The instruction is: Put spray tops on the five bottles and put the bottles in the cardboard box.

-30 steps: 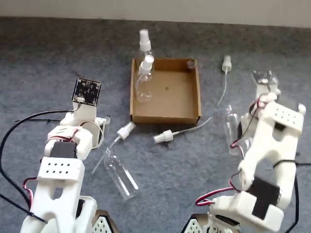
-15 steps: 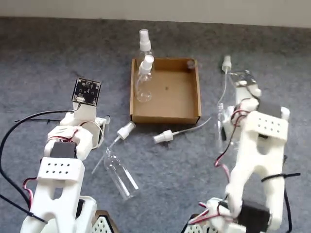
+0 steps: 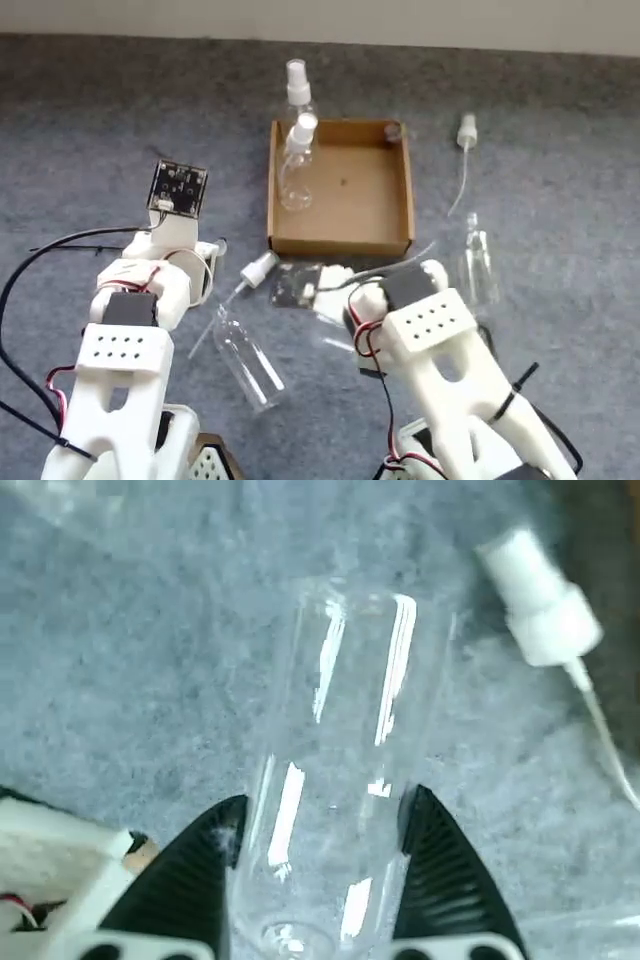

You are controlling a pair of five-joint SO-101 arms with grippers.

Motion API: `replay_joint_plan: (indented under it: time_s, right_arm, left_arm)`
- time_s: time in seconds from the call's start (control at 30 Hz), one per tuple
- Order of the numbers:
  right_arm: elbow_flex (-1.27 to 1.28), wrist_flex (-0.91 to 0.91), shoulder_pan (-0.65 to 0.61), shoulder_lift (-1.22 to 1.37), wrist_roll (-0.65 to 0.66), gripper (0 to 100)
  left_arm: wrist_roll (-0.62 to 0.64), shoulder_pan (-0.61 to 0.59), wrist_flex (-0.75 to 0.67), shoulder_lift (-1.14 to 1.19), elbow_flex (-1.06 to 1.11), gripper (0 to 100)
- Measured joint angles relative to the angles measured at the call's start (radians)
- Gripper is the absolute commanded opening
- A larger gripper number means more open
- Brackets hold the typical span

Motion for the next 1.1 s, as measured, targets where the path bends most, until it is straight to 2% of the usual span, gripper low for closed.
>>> replay_joint_plan:
  time_s: [0.17, 0.27, 0.33, 0.43, 0.63, 0.8, 0.9, 1.1]
  right_arm:
    - [0.0, -0.002, -0.023, 0.063, 0.058, 31.7]
    - [0.0, -0.011, -0.025, 0.066, 0.061, 38.9]
    - [0.0, -0.011, -0.021, 0.066, 0.061, 39.2]
    - [-0.068, -0.003, 0.057, 0.068, 0.043, 39.2]
    - [-0.358, 0.12, 0.321, 0.081, -0.181, 39.2]
    - [-0.493, 0.109, 0.497, 0.149, -0.393, 39.2]
    - [-0.511, 0.092, 0.546, 0.281, -0.488, 39.2]
    - [-0.657, 0.064, 0.578, 0.574, -0.563, 39.2]
  left_arm:
    - [0.0, 0.0, 0.0, 0.0, 0.0, 20]
    - [0.0, 0.0, 0.0, 0.0, 0.0, 20]
    - [0.0, 0.0, 0.0, 0.0, 0.0, 20]
    - [0.0, 0.0, 0.0, 0.0, 0.0, 20]
    - [0.0, 0.0, -0.032, 0.0, 0.031, 20]
    - [0.0, 0.032, -0.035, 0.0, 0.034, 20]
    - [0.0, 0.029, -0.035, 0.0, 0.034, 20]
    - [0.0, 0.029, -0.035, 0.0, 0.034, 20]
